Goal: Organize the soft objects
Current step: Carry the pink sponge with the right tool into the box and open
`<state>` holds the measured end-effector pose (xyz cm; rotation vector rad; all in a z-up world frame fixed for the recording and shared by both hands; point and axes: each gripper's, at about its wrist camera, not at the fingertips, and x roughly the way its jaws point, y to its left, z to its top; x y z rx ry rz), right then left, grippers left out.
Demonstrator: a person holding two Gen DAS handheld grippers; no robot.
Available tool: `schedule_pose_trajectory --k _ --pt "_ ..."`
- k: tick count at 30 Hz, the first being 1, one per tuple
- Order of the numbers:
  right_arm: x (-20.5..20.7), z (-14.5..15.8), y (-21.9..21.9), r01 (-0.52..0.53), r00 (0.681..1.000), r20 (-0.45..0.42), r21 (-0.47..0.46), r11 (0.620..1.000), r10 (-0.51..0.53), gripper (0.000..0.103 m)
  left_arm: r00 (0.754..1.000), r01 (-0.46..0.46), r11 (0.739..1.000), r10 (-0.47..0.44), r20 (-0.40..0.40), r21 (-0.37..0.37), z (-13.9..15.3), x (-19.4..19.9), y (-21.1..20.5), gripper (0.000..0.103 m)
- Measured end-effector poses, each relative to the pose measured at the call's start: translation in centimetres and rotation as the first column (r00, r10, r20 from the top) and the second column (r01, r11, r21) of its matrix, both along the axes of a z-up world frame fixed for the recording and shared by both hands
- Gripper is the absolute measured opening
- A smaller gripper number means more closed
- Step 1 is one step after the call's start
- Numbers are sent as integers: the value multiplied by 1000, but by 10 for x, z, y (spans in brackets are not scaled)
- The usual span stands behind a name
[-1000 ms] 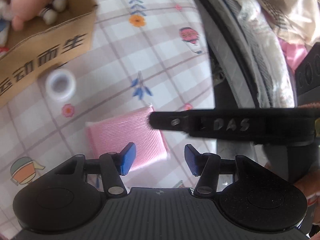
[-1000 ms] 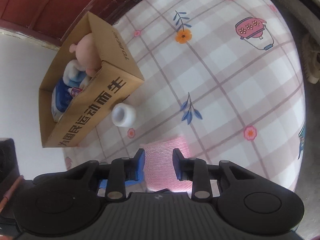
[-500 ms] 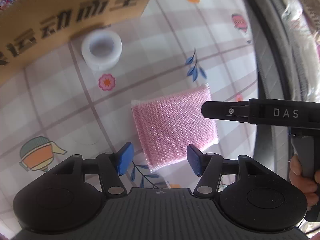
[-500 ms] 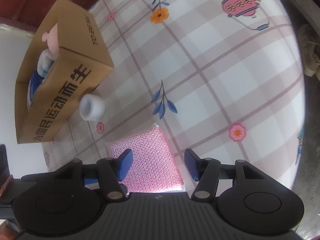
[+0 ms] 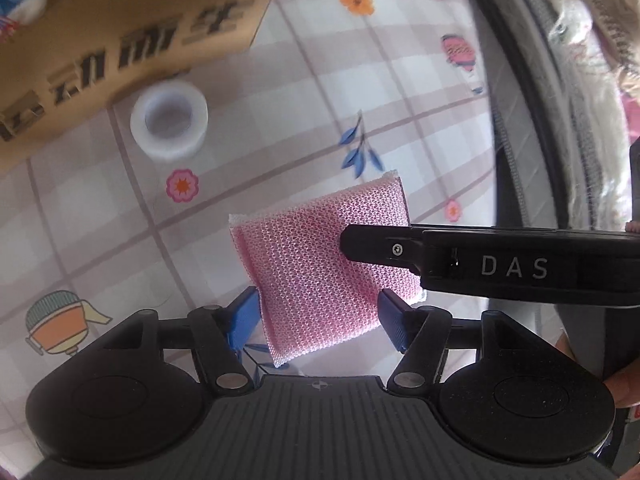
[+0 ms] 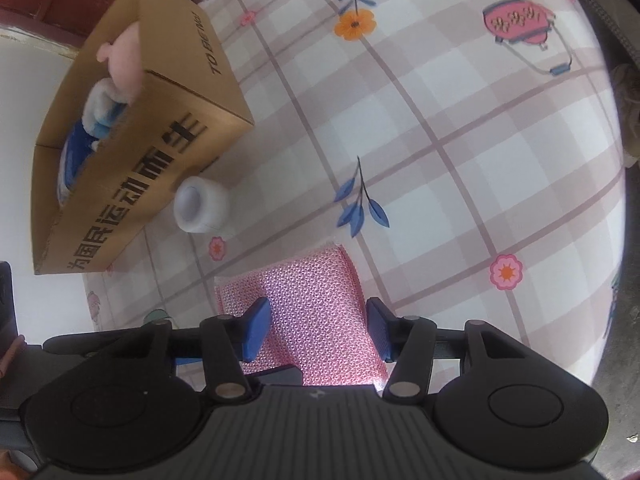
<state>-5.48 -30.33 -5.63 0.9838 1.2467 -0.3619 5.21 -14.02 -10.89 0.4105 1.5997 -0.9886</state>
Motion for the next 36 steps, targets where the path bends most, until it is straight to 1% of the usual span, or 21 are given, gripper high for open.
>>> schedule_pose_trajectory --k 3,8,12,14,15,17,20,24,26,27,31,33,35,36 --pt "6 31 -1 5 1000 15 -15 1000 -5 56 1000 -15 999 16 8 -39 26 5 4 63" --pt "34 109 -1 -31 994 106 -100 995 41 56 995 -58 989 69 73 -138 95 25 15 63" --pt "87 156 -3 -78 972 207 -167 983 112 56 975 -117 970 152 160 -212 144 59 23 63" --pt "118 167 -5 -117 954 250 -203 972 167 56 959 -150 958 201 198 -244 159 81 25 63" --pt "136 168 -5 -137 947 259 -212 968 191 56 951 -166 951 224 212 -259 163 94 27 63" --pt "169 165 -5 -182 934 265 -219 959 238 56 937 -206 942 268 224 -264 158 117 28 63" --pt "211 144 -1 -251 926 227 -224 942 301 56 926 -256 933 312 213 -251 138 150 28 63" --pt "249 102 2 -327 924 134 -203 923 357 56 927 -296 932 334 173 -209 97 181 22 63" --pt "265 83 3 -361 921 81 -188 913 381 56 930 -316 932 341 134 -179 79 191 31 63" --pt "267 74 6 -376 918 57 -187 908 392 56 931 -326 931 346 115 -166 68 196 29 63" --pt "282 49 14 -429 900 -21 -212 878 435 57 925 -366 922 376 63 -127 40 210 33 64" --pt "286 38 16 -439 898 -58 -209 874 437 57 921 -382 918 388 39 -109 28 214 31 64" --pt "288 40 23 -472 880 -65 -245 847 471 58 918 -390 916 395 36 -95 21 216 30 64" --pt "289 39 24 -481 875 -79 -247 841 478 58 917 -393 915 397 31 -91 19 217 30 64"
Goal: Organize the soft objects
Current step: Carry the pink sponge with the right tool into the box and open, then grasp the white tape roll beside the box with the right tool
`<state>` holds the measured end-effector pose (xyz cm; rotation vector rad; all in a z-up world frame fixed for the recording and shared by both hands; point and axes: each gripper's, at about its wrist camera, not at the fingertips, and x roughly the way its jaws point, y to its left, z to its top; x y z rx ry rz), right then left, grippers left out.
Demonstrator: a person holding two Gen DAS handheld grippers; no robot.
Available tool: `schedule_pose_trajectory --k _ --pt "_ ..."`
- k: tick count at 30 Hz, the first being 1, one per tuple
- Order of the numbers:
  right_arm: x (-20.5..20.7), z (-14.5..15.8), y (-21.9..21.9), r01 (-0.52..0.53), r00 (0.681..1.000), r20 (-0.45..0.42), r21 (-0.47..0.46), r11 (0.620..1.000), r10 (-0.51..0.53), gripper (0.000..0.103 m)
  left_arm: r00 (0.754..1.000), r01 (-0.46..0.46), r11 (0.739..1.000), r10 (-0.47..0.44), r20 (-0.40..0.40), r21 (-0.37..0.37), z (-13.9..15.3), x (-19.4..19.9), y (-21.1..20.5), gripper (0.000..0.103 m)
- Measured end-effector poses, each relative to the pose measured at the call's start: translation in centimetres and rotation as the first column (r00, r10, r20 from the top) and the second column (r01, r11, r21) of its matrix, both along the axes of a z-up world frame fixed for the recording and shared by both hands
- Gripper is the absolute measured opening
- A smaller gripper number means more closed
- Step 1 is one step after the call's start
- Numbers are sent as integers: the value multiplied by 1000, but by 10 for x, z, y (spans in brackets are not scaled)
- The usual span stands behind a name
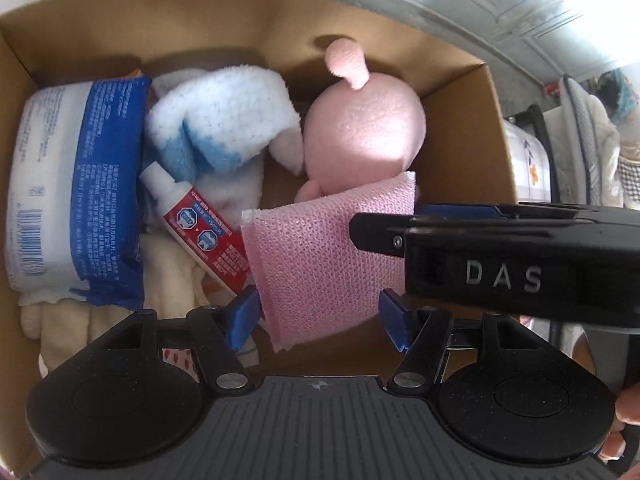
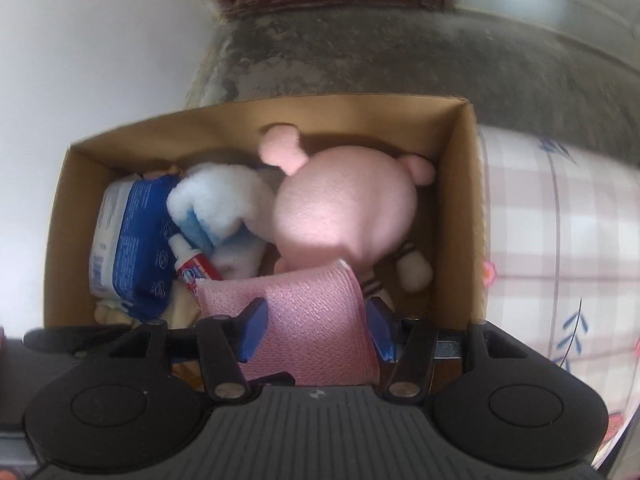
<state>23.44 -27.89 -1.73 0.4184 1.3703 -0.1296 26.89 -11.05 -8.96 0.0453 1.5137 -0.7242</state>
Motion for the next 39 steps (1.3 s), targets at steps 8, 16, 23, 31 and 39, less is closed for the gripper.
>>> schedule_pose_trajectory --k 8,16,23,31,39 --pt "0 10 -4 21 999 29 -18 1000 -21 58 999 -4 1000 4 35 -8 6 5 11 64" --pt "-26 43 -18 105 977 183 26 994 -108 58 993 -31 999 35 110 -39 34 -7 29 64" --pt "-73 80 -28 168 937 299 68 983 -181 58 982 -26 999 34 187 -42 59 -27 35 64" --pt "-174 106 -30 248 892 334 200 948 -304 58 981 -5 998 16 192 -56 90 -72 57 64" --pt "-192 23 -16 266 941 145 237 934 -305 50 975 131 991 -135 178 36 50 -118 37 60"
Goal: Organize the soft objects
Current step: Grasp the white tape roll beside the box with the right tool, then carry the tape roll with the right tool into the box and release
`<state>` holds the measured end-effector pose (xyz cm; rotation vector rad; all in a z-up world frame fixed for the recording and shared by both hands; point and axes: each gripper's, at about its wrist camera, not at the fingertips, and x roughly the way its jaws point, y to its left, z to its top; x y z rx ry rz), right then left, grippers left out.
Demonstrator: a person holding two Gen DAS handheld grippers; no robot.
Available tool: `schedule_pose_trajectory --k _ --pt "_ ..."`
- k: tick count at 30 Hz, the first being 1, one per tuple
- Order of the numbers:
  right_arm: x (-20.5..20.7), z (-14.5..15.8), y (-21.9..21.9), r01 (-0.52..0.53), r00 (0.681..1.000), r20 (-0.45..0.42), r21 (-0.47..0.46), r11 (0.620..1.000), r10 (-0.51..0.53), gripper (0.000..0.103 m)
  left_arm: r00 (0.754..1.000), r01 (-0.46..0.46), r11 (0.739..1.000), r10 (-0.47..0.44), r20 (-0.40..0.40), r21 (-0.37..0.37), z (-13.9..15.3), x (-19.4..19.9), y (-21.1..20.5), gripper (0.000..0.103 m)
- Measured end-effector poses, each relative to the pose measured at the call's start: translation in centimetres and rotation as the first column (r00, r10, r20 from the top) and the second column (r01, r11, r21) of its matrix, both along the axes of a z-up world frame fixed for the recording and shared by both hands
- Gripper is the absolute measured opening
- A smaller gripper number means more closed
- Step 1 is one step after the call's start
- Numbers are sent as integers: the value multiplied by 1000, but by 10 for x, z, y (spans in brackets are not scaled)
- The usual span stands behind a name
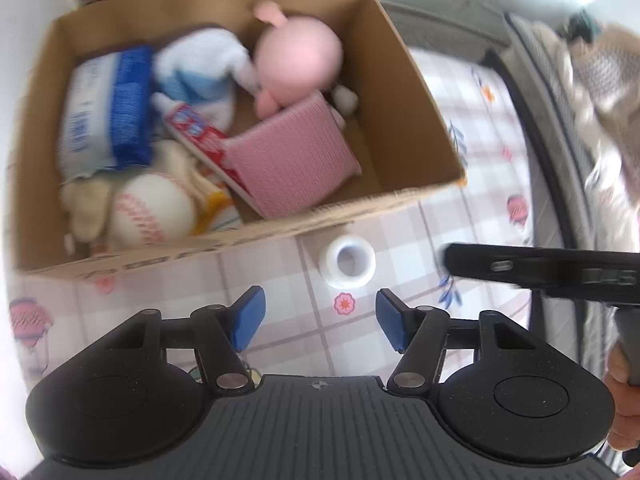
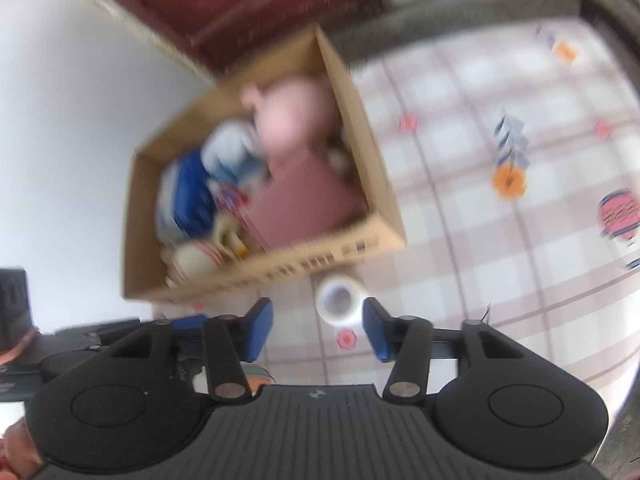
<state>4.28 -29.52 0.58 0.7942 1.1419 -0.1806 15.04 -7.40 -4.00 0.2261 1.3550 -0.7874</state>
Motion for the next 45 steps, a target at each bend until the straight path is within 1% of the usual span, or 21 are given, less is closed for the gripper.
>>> schedule_pose_trajectory --k 1,3,4,6,8,10,14,19,22,24,28,31,36,41,45 --pt "2 -12 3 -15 1000 -8 0 1000 15 50 1000 20 1000 -20 11 3 -8 -4 -6 60" --pt "7 -34 8 -37 999 -23 5 999 37 43 998 55 998 -55 23 13 -24 -8 -18 60" --pt "10 -44 10 -39 999 -30 13 999 40 41 997 71 997 -72 24 16 -31 -11 -22 59" --pt "14 -58 12 -45 998 -39 24 999 46 33 995 98 995 -99 20 27 -46 -14 -31 57" --pt "18 -69 14 -48 998 -43 25 999 49 31 993 115 993 -116 23 36 -58 -17 -38 55" --pt "23 -75 15 -59 997 -48 18 998 60 29 991 130 990 -132 25 47 -68 -19 -44 52" --pt "30 -89 16 -81 995 -66 7 997 81 27 987 151 986 -155 47 64 -78 -23 -55 48" --pt "34 -94 17 -106 991 -81 -2 994 106 24 990 134 989 -136 28 60 -87 -20 -60 42" --pt "35 -96 15 -112 990 -87 -3 994 111 22 990 134 989 -137 35 61 -88 -22 -62 42" --pt "34 -96 13 -106 991 -85 0 994 106 20 991 129 990 -132 38 62 -88 -23 -64 42" --pt "32 -96 11 -92 992 -86 17 996 93 19 993 116 992 -118 20 56 -87 -22 -64 41" --pt "29 -93 10 -84 992 -89 19 996 86 19 991 127 990 -129 20 57 -85 -25 -64 41" --pt "22 -82 10 -70 993 -95 28 997 72 19 992 125 992 -124 -10 27 -76 -26 -58 41" --pt "10 -57 17 -63 994 -92 19 998 64 19 990 143 990 -143 -7 10 -54 -35 -45 41" --pt "0 -26 25 -48 996 -77 20 999 49 19 990 140 990 -140 -5 -7 -24 -41 -35 41"
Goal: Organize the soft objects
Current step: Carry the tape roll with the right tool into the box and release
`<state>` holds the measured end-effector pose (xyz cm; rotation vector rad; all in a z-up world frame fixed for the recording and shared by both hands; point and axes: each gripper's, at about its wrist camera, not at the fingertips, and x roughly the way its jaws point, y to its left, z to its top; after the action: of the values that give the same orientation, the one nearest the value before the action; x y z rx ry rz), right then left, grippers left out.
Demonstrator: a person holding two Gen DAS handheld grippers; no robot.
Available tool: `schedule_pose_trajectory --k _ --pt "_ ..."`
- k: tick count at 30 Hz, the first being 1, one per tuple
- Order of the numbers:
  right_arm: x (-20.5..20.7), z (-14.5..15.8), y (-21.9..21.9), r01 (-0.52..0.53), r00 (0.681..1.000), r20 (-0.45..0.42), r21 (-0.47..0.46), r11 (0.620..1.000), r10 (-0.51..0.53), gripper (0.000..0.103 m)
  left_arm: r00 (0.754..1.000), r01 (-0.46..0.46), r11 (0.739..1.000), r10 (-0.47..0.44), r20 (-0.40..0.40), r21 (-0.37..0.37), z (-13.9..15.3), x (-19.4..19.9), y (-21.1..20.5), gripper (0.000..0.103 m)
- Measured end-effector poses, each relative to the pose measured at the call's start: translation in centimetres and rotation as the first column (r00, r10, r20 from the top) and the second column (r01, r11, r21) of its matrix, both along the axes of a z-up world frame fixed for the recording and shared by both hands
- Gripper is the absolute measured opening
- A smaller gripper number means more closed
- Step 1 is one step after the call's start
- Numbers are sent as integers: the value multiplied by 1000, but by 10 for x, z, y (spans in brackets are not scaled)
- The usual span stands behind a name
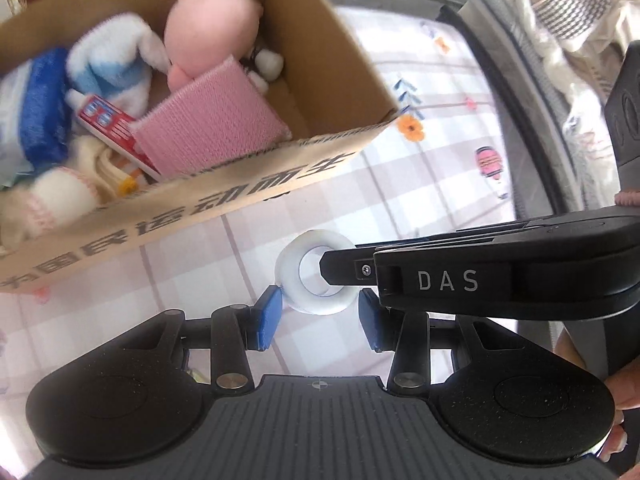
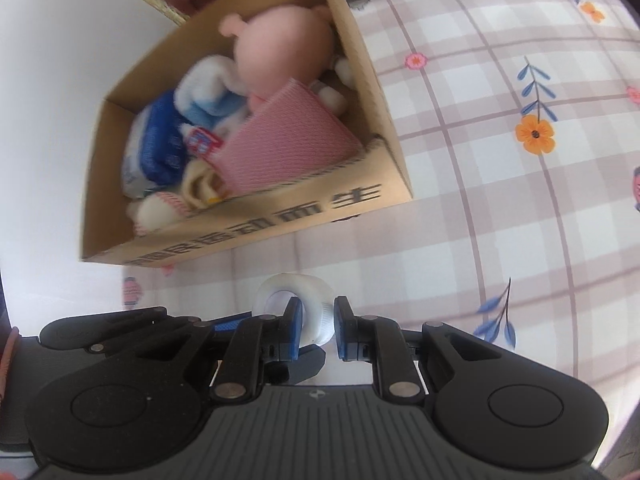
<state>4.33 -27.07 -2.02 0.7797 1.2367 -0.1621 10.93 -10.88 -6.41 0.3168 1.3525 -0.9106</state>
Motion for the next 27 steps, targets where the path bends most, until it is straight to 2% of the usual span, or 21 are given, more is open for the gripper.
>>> schedule_pose_trajectory --k 7,10,13,17,22,27 --pt "9 74 12 -4 998 61 -16 1000 5 19 999 -17 999 19 30 -48 69 6 18 41" --pt "30 99 14 -12 994 109 -28 1000 15 19 997 -35 997 40 65 -74 98 24 23 41" --pt "62 112 9 -35 987 152 -52 998 43 19 992 -59 993 70 102 -100 113 50 23 41" --pt "110 99 -5 -51 984 166 -41 998 57 19 986 -90 990 104 129 -111 106 90 13 41" --pt "159 55 -24 -58 990 131 -19 998 60 19 985 -127 988 136 110 -85 67 136 -8 41" --pt "186 11 -30 -68 994 86 -15 998 69 19 987 -148 988 150 63 -43 28 166 -17 42"
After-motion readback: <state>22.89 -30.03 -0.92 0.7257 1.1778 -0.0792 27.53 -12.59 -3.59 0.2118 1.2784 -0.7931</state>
